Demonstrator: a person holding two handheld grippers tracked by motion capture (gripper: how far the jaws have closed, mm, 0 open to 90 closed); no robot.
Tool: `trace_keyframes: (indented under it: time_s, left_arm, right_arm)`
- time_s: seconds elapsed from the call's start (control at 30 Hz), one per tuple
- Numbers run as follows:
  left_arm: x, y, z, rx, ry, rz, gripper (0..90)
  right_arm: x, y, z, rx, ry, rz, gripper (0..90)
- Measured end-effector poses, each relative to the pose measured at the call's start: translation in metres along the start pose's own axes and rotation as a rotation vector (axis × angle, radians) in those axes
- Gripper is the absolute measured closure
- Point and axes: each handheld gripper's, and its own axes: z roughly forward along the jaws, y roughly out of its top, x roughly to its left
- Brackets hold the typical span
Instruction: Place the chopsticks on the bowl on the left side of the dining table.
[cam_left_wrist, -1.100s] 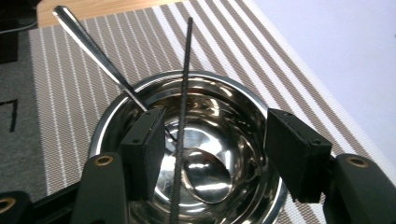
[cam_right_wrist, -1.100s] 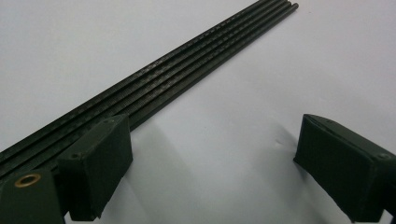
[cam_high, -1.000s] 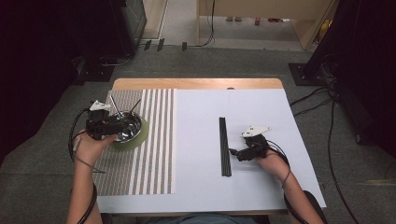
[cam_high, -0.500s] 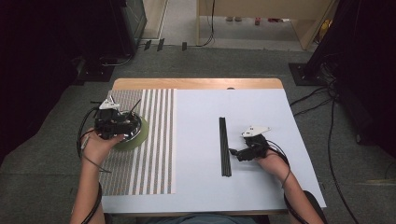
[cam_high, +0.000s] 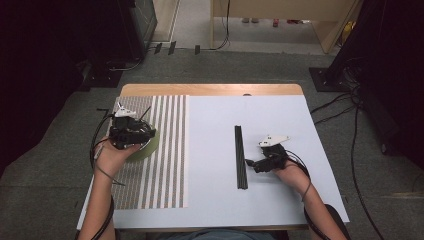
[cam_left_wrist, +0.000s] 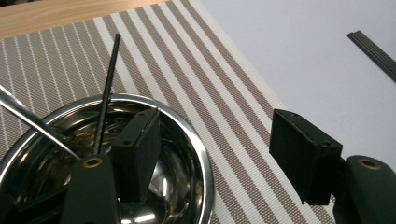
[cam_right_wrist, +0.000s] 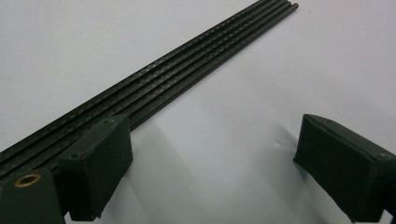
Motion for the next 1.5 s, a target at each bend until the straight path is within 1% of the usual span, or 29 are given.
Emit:
trace_keyframes:
  time_s: [0.1,0.23,0.37,0.43,0.53,0.6,0.63,0.77,0.83,0.9,0.97,1.13,1.3,1.37,1.43,1.5]
  left_arm:
    - [-0.004,0.002,0.001,-0.008,-0.009,0.003,34.3]
    - [-0.012,0.004,0.003,-0.012,-0.02,0.025,34.2]
    - [-0.02,0.005,0.008,-0.018,-0.029,0.032,33.9]
    - [-0.025,0.006,0.011,-0.016,-0.035,0.045,33.7]
    - [-0.031,0.006,0.016,-0.021,-0.047,0.052,33.6]
    - [-0.033,0.006,0.017,-0.023,-0.046,0.056,33.6]
    - [-0.036,0.007,0.018,-0.031,-0.047,0.058,33.6]
    - [-0.042,0.007,0.021,-0.058,-0.063,0.052,33.2]
    - [-0.043,0.007,0.021,-0.065,-0.062,0.05,32.5]
    - [-0.046,0.006,0.025,-0.072,-0.066,0.055,31.1]
    - [-0.047,0.006,0.028,-0.062,-0.07,0.054,31.1]
    - [-0.052,0.004,0.034,-0.057,-0.07,0.057,31.1]
    - [-0.059,0.002,0.041,-0.063,-0.067,0.076,31.1]
    - [-0.062,0.002,0.042,-0.074,-0.064,0.081,30.9]
    - [-0.066,0.002,0.044,-0.08,-0.069,0.081,30.4]
    - [-0.071,0.002,0.047,-0.079,-0.073,0.094,30.4]
  right_arm:
    - [0.0,0.0,0.0,-0.001,0.0,0.0,10.4]
    - [0.0,0.0,0.0,-0.001,0.0,0.0,10.4]
    - [0.0,0.0,0.0,0.0,0.001,-0.001,10.4]
    - [0.0,0.0,0.0,-0.001,0.001,0.001,10.4]
    - [0.0,0.0,0.0,0.0,0.0,0.0,10.4]
    - [0.0,0.0,0.0,0.0,0.0,0.0,10.4]
    - [0.0,0.0,0.0,0.0,0.0,0.0,10.4]
    - [0.0,0.0,0.0,0.0,0.001,0.0,10.4]
    - [0.0,0.0,0.0,-0.001,0.0,0.0,10.4]
    - [0.0,0.0,0.0,-0.001,0.001,0.001,10.4]
    - [0.0,0.0,0.0,-0.001,0.001,0.001,10.4]
    - [0.0,0.0,0.0,-0.001,0.002,0.001,10.4]
    - [0.0,0.0,0.0,-0.001,0.001,0.001,10.4]
    - [0.0,0.0,0.0,-0.002,0.002,0.001,10.4]
    - [0.0,0.0,0.0,-0.002,0.001,0.001,10.4]
    - [0.0,0.0,0.0,-0.002,0.001,0.001,10.4]
